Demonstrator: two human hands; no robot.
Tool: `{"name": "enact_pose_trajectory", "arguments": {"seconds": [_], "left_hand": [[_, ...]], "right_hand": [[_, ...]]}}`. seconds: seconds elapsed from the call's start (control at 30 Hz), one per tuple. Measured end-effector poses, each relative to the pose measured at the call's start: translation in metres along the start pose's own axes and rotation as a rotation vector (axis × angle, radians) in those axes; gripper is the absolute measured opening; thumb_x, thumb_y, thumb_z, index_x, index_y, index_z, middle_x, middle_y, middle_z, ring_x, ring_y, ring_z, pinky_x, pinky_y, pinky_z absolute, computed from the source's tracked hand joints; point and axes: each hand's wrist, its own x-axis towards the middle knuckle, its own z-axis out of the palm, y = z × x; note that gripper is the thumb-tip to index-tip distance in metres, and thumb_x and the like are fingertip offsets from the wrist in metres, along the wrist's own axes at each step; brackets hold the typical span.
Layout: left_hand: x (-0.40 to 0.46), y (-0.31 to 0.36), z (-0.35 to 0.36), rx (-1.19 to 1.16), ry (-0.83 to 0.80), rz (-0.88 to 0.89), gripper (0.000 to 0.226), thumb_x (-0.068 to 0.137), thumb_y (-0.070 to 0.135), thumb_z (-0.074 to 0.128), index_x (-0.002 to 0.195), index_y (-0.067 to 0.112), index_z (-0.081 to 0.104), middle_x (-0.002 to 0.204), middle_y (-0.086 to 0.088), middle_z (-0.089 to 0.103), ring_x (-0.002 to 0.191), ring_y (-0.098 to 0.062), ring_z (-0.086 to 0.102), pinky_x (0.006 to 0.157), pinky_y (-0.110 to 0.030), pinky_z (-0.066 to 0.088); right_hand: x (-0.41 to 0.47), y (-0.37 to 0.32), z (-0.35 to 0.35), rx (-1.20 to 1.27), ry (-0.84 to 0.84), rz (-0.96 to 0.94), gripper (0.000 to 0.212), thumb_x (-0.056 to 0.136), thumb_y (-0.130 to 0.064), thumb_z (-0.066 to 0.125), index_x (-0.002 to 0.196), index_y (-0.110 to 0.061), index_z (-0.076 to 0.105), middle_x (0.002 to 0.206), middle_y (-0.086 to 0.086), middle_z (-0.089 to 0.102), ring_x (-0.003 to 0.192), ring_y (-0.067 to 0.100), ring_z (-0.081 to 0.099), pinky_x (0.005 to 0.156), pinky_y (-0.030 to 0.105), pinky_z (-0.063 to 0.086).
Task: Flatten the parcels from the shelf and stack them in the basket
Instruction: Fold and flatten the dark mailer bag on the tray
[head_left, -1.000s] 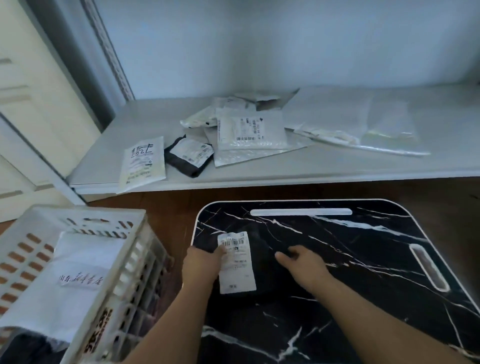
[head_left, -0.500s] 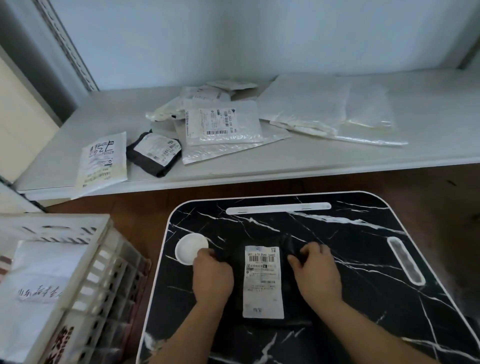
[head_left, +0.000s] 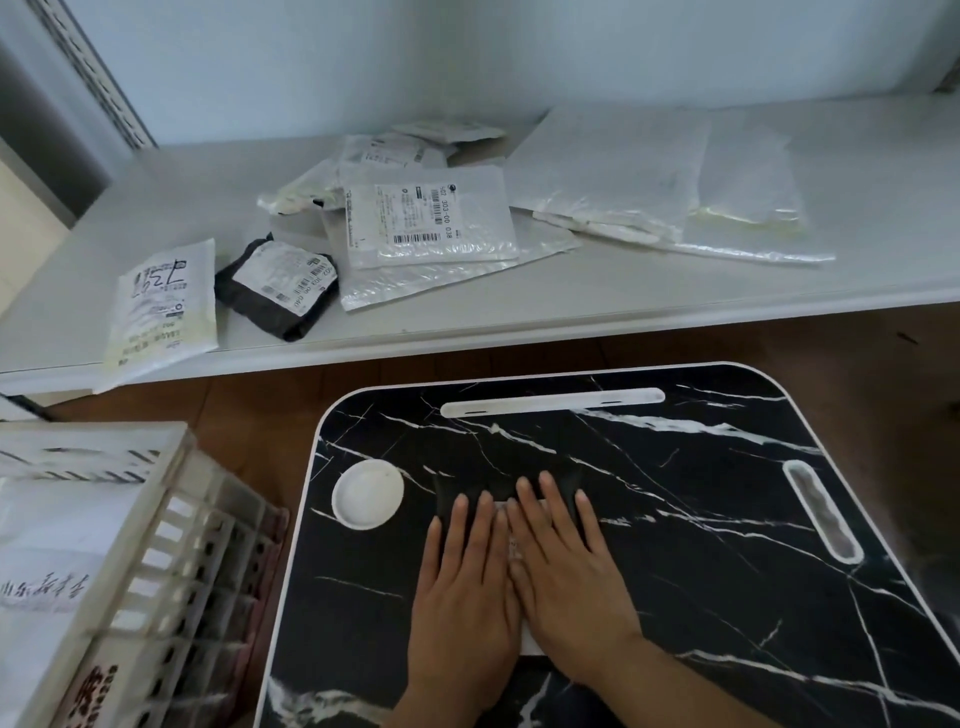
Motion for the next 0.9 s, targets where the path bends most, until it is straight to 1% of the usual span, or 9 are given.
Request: {"name": "enact_pose_trajectory", "arguments": {"seconds": [0.1,0.13,0.23,0.43,0.57,0.6,0.73,0.8,0.9], "left_hand": [[0.001,-0.001,0.002,-0.044,0.03,-0.006,0.057,0.096,0.033,0.031,0.148,0.011,0.031,0.157,-0.01,0.026,0.145,-0.028,0.022,0.109,-0.047,0.025],[0.002,-0.002,0.003,-0.047,0.026,-0.008,0.06,0.094,0.033,0.033,0.149,0.011,0.029,0.157,-0.01,0.025,0.145,-0.028,0.021,0.11,-0.047,0.024],[0.004,-0.002,0.003,-0.028,0.005,-0.004,0.061,0.093,0.033,0.034,0.151,0.013,0.026,0.158,-0.011,0.022,0.146,-0.029,0.019,0.11,-0.046,0.022],[0.006,-0.004,0.008,-0.044,0.015,-0.005,0.06,0.094,0.033,0.034,0.15,0.013,0.028,0.158,-0.011,0.023,0.146,-0.029,0.02,0.11,-0.047,0.023],[0.006,-0.003,0.006,-0.031,-0.01,-0.01,0.056,0.1,0.034,0.021,0.15,0.013,0.027,0.158,-0.01,0.022,0.147,-0.026,0.016,0.111,-0.045,0.022],[0.007,-0.004,0.006,-0.03,-0.014,-0.015,0.056,0.1,0.035,0.021,0.15,0.013,0.027,0.158,-0.01,0.023,0.147,-0.026,0.016,0.11,-0.044,0.021],[0.01,-0.005,0.005,-0.033,-0.033,-0.016,0.059,0.095,0.035,0.032,0.149,0.013,0.031,0.157,-0.009,0.026,0.146,-0.026,0.018,0.11,-0.043,0.022],[0.011,-0.005,0.005,-0.035,-0.043,-0.02,0.059,0.094,0.035,0.032,0.149,0.013,0.032,0.156,-0.009,0.028,0.146,-0.027,0.018,0.11,-0.043,0.022],[0.011,-0.005,0.004,-0.036,-0.051,-0.021,0.06,0.093,0.034,0.032,0.149,0.013,0.031,0.156,-0.009,0.028,0.145,-0.028,0.019,0.11,-0.043,0.022]], "right_hand": [[0.0,-0.001,0.001,0.028,0.017,0.035,0.059,0.104,-0.036,0.006,0.144,-0.008,0.04,0.156,0.012,0.03,0.146,0.03,0.022,0.112,0.049,0.02],[0.0,-0.001,0.002,0.03,0.015,0.042,0.059,0.104,-0.036,0.007,0.145,-0.009,0.039,0.157,0.012,0.028,0.146,0.03,0.021,0.111,0.049,0.02],[0.002,-0.001,0.005,0.025,0.014,0.049,0.057,0.103,-0.036,0.008,0.148,-0.01,0.033,0.159,0.011,0.023,0.147,0.03,0.019,0.112,0.049,0.02],[0.003,-0.002,0.007,0.041,0.014,0.079,0.056,0.103,-0.036,0.009,0.149,-0.012,0.03,0.159,0.01,0.023,0.147,0.028,0.018,0.113,0.048,0.017],[0.004,0.0,0.009,0.046,-0.022,0.072,0.055,0.103,-0.038,0.011,0.15,-0.014,0.026,0.16,0.009,0.021,0.147,0.027,0.019,0.113,0.048,0.017],[0.004,0.0,0.01,0.051,-0.031,0.072,0.055,0.103,-0.038,0.011,0.15,-0.015,0.027,0.159,0.009,0.022,0.147,0.027,0.019,0.113,0.047,0.016],[0.007,0.001,0.009,0.073,-0.067,0.084,0.055,0.103,-0.039,0.011,0.148,-0.017,0.034,0.156,0.007,0.031,0.146,0.026,0.023,0.113,0.046,0.017],[0.008,0.002,0.009,0.082,-0.076,0.084,0.053,0.103,-0.039,0.014,0.147,-0.018,0.036,0.155,0.006,0.033,0.145,0.025,0.023,0.112,0.045,0.017],[0.008,0.003,0.008,0.087,-0.064,0.081,0.052,0.1,-0.039,0.026,0.147,-0.018,0.035,0.156,0.005,0.03,0.146,0.025,0.02,0.111,0.046,0.016]]}}
